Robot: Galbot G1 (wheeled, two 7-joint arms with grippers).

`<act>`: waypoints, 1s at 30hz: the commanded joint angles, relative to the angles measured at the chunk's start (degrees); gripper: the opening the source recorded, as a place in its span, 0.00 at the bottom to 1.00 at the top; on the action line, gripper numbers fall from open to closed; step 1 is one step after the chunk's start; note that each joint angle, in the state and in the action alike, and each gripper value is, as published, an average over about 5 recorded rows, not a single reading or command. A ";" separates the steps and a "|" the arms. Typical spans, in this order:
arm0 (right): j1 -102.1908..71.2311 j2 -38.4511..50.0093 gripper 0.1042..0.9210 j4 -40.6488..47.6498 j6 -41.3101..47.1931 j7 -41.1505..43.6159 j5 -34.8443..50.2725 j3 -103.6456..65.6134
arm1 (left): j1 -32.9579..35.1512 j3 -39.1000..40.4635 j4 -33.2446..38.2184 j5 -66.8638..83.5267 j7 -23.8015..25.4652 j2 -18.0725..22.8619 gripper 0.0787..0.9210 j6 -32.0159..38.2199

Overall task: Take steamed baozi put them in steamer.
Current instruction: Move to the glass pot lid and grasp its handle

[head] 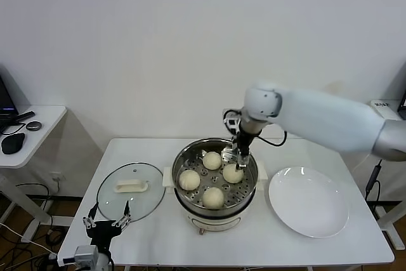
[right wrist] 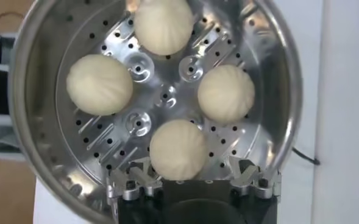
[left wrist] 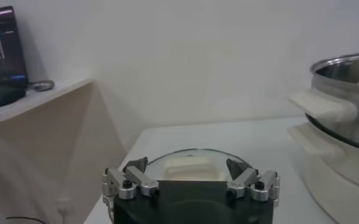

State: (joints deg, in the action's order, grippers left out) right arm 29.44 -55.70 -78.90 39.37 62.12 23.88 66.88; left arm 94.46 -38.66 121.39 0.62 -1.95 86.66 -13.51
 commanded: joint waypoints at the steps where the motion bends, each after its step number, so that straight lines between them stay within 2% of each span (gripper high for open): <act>1: -9.98 11.98 0.88 -2.01 -6.74 -13.81 11.11 -28.29 | 0.92 -0.12 1.11 1.33 -0.53 0.41 0.88 1.70; 9: -33.77 19.47 0.88 -5.34 -11.66 -25.80 12.22 -61.86 | 2.70 0.36 3.73 1.47 0.45 0.63 0.88 3.22; 14: -56.78 18.05 0.88 -10.17 -16.31 -33.86 12.81 -86.68 | 2.36 -0.40 4.03 2.66 0.32 0.74 0.88 5.47; 20: -82.29 4.06 0.88 -17.36 -22.08 -42.67 10.79 -111.46 | -0.16 -1.28 2.62 2.53 -0.19 -0.83 0.88 13.65; 24: -92.61 -7.58 0.88 -19.47 -27.06 -47.16 7.65 -118.18 | -3.42 -2.57 0.86 0.70 0.88 -2.72 0.88 13.29; 27: -98.33 -15.98 0.88 -20.80 -30.01 -48.43 5.72 -121.55 | -4.82 -3.32 -1.07 -8.52 3.04 -4.51 0.88 15.31; 30: -103.09 -20.06 0.88 -21.65 -32.35 -48.76 3.66 -122.05 | -7.55 -4.52 -4.50 -29.28 3.06 -4.22 0.88 21.71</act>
State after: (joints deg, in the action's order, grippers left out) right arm -43.15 -56.14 -94.53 17.30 23.18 31.79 -29.81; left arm 92.79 -40.87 122.64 0.62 -0.81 84.70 -3.09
